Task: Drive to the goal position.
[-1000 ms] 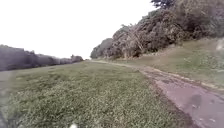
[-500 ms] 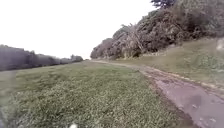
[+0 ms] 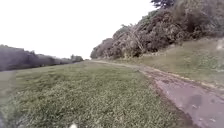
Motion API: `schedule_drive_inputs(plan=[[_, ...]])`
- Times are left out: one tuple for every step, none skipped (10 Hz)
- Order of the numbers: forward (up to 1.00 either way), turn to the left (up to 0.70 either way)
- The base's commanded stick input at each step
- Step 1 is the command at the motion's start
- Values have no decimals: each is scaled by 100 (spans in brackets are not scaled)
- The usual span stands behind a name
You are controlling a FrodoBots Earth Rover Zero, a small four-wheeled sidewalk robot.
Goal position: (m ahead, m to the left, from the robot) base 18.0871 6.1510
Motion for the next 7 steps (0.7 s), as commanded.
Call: schedule_drive_inputs(plan=[[4,0],[4,0],[4,0],[5,0],[5,0],[4,0],[5,0]])
